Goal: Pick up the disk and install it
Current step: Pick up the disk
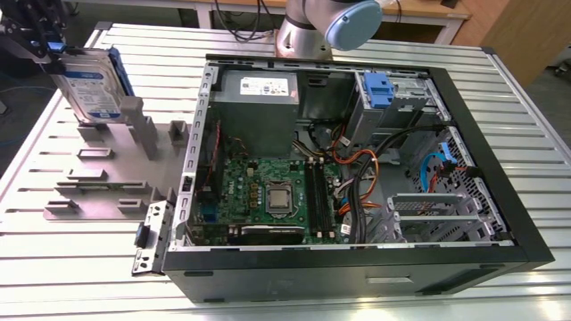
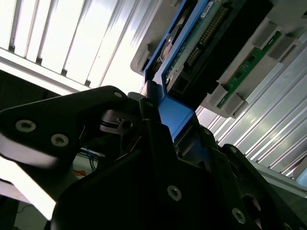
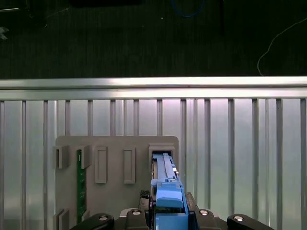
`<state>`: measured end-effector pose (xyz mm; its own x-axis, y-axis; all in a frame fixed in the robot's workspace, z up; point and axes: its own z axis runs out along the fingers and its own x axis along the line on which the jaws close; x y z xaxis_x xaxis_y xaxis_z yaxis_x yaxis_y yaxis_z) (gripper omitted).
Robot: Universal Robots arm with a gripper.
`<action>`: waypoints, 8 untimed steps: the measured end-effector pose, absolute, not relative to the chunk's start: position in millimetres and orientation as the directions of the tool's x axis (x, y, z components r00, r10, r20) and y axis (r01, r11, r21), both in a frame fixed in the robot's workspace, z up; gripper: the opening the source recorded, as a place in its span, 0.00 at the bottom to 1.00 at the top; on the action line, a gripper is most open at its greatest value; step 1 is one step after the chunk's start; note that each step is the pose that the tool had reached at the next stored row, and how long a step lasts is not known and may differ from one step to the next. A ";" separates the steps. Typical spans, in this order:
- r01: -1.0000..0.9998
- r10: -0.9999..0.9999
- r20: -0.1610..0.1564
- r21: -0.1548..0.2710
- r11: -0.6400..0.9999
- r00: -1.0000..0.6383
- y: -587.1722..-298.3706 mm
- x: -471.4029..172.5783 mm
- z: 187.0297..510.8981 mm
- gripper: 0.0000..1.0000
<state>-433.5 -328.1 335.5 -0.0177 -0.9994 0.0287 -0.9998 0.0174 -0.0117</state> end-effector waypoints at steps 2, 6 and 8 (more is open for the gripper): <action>-1.000 -0.999 0.029 -0.012 0.017 -0.018 -328.2 -433.6 336.4 0.36; -1.000 -0.999 0.029 -0.011 0.018 -0.018 -328.2 -433.5 338.7 0.36; -1.000 -0.999 0.029 -0.012 0.018 -0.018 -328.1 -433.6 340.1 0.36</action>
